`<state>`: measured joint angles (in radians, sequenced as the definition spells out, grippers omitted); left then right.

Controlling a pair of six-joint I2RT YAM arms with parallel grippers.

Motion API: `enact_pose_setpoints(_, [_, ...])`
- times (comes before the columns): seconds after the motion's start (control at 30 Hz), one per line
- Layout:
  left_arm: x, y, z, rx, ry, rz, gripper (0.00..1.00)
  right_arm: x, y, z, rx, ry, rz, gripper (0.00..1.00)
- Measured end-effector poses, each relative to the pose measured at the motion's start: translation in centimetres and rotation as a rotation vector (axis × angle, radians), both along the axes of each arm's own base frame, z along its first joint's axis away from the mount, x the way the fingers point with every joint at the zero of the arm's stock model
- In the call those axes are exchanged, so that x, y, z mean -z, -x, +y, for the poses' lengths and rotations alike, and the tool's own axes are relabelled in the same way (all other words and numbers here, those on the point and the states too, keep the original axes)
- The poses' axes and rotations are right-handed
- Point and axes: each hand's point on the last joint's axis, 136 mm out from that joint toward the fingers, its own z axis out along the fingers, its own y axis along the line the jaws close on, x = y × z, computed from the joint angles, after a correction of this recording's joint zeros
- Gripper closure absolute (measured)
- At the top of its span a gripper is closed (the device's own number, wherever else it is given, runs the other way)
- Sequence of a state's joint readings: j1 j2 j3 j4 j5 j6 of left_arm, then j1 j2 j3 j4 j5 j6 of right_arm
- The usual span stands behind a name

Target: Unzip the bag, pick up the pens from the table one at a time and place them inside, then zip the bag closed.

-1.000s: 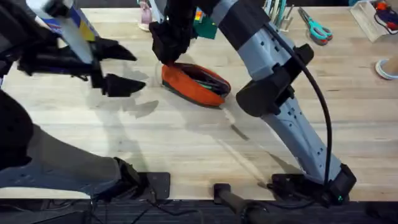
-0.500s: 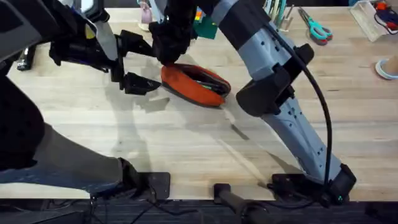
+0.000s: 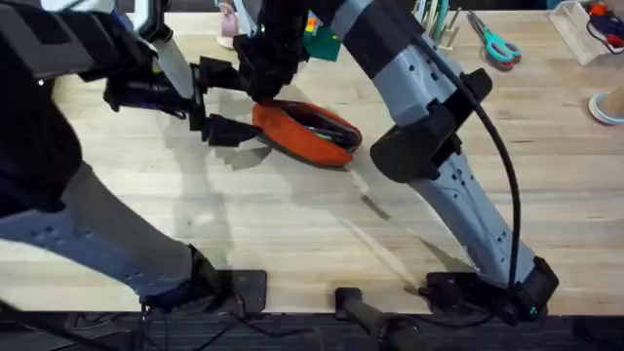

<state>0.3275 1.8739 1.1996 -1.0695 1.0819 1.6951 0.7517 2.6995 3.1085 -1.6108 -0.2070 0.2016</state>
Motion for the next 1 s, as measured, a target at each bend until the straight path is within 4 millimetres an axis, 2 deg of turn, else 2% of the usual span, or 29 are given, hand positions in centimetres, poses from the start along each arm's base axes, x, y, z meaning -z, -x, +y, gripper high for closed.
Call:
enact_pose_setpoints(0.1, [0.6, -0.1, -0.3, -0.004, 0.046, 0.023, 0.006, 0.0, 0.0, 0.0, 0.0, 0.0, 0.0, 0.967])
enact_pose_setpoints(0.47, [0.2, -0.3, -0.6, -0.003, 0.091, -0.001, 0.006, 0.0, 0.0, 0.0, 0.0, 0.0, 0.0, 0.967])
enact_pose_setpoints(0.53, [0.2, -0.3, -0.8, 0.001, 0.091, -0.001, 0.038, 0.0, 0.0, 0.0, 0.0, 0.0, 0.0, 0.967])
enact_pose_setpoints(0.67, [0.2, -0.1, -1.4, 0.02, 0.09, -0.001, 0.267, 0.0, 0.0, 0.0, -0.001, 0.0, 0.0, 0.967])
enact_pose_setpoints(0.7, [0.2, -0.1, -1.6, 0.026, 0.09, 0.001, 0.381, 0.0, 0.0, 0.0, 0.0, 0.0, 0.0, 0.967])
enact_pose_setpoints(0.8, [0.3, 0.1, -2.0, 0.043, 0.084, 0.008, 0.845, 0.0, 0.0, 0.0, -0.001, 0.0, 0.0, 0.967])
enact_pose_setpoints(0.83, [0.4, 0.1, -2.2, 0.05, 0.08, 0.002, 0.924, 0.0, 0.0, 0.0, 0.0, 0.001, -0.001, 0.967])
enact_pose_setpoints(1.0, [0.4, 0.2, -2.2, 0.051, 0.08, 0.006, 0.955, 0.0, 0.0, 0.0, -0.001, 0.002, -0.001, 0.967])
